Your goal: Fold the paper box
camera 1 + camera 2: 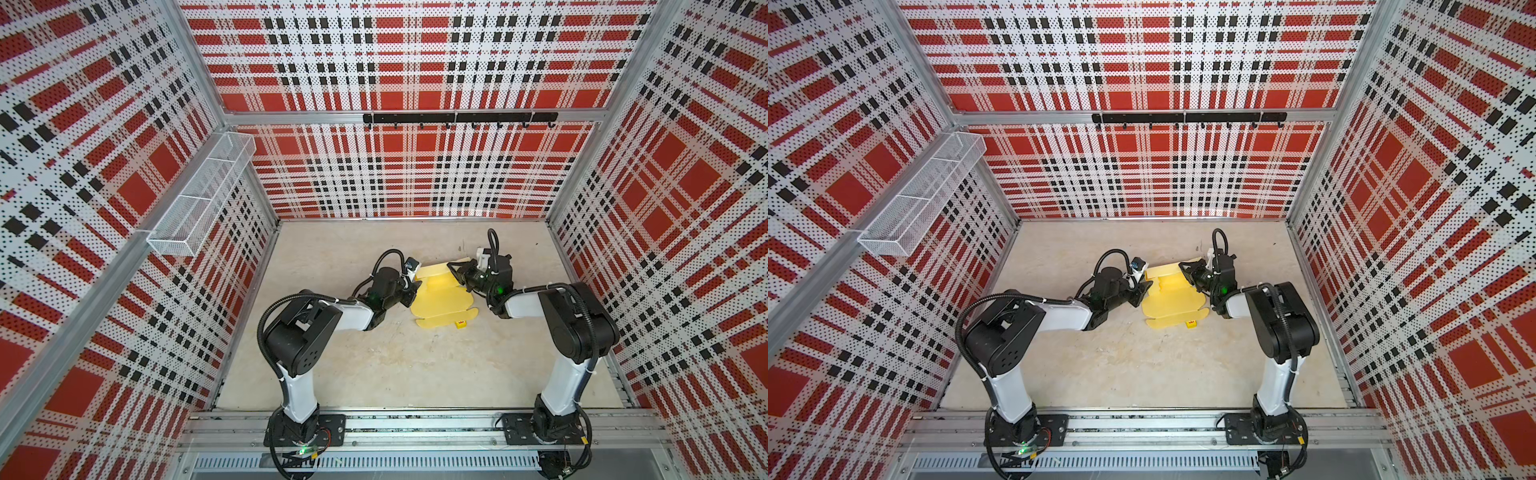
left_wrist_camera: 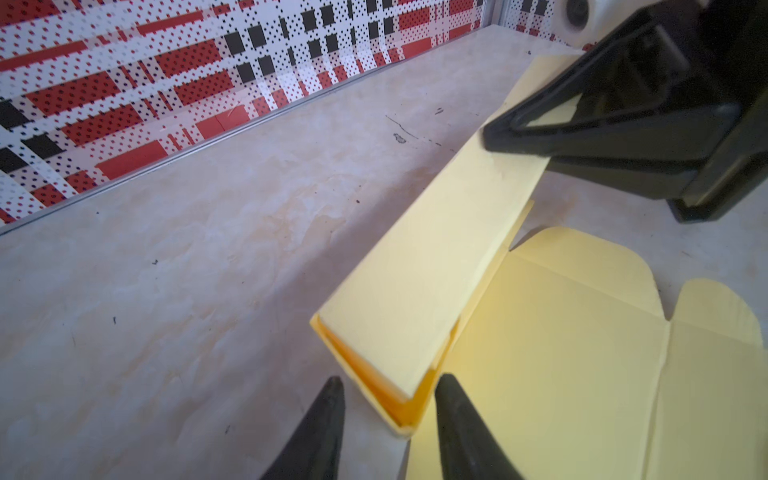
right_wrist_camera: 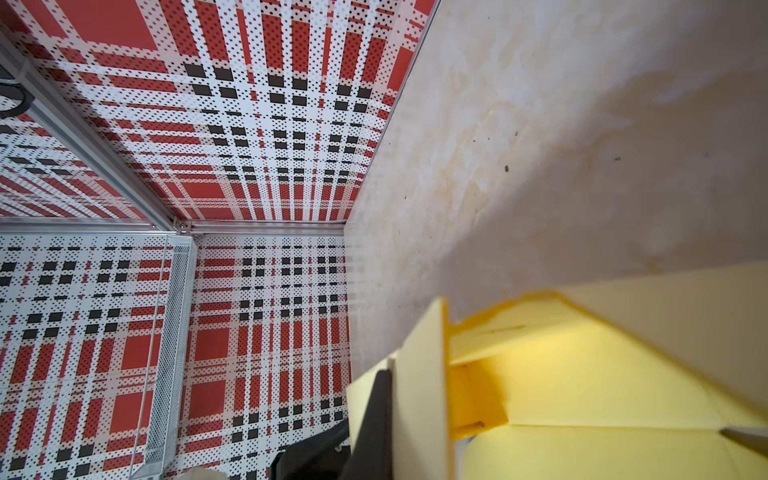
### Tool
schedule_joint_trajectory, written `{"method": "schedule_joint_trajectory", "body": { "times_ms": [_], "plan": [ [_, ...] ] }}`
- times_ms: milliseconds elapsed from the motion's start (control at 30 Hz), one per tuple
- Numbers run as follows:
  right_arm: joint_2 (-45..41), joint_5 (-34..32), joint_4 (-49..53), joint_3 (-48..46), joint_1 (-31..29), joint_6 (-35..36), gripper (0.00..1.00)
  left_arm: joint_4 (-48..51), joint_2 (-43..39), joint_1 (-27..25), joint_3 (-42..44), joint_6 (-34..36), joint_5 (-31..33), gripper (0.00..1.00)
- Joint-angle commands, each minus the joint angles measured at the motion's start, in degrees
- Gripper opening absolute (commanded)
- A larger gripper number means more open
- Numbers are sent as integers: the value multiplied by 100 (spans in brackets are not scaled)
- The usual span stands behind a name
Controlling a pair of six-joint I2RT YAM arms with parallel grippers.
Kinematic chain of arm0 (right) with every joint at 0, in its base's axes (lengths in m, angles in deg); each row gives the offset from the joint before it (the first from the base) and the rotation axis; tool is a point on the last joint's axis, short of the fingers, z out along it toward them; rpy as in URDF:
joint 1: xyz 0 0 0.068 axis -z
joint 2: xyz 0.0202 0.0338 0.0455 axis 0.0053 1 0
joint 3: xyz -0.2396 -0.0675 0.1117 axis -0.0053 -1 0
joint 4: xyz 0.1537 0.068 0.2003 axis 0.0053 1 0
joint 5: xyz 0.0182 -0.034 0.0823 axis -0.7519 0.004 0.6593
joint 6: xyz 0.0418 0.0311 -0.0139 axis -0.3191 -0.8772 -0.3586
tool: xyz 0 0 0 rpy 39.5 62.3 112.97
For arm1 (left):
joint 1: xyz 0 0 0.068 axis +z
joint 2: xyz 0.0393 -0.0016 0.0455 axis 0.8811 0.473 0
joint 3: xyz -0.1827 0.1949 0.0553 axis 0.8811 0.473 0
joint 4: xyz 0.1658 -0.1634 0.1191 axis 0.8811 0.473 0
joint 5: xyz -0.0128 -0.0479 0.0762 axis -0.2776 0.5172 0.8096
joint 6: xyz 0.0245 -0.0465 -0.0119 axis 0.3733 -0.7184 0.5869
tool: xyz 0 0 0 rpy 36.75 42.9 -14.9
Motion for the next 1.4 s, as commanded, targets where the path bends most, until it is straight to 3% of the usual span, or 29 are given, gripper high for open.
{"method": "schedule_joint_trajectory", "body": {
  "times_ms": [0, 200, 433, 700, 933, 1133, 1367],
  "plan": [
    [-9, -181, 100, -206, -88, 99, 0, -481, -93, -71, 250, -128, 11, 40],
    [-154, -282, 126, -340, -166, 78, 0, -1475, 204, -149, 496, -125, -61, 38],
    [-401, -539, 200, -535, -268, 63, 0, -1855, 471, -242, 457, -361, 40, 34],
    [-660, -768, 272, -761, -420, 27, 0, -2457, 639, -430, 672, -399, 678, 27],
    [-923, -882, 222, -1004, -473, 5, 0, -2537, 653, -603, 720, -611, 1453, 31],
    [-880, -982, 92, -1121, -561, -110, 0, -2781, 725, -773, 768, -681, 1755, 32],
    [-1122, -1163, 40, -1305, -679, -197, 0, -3154, 787, -836, 809, -600, 1919, 22]
  ]
}}
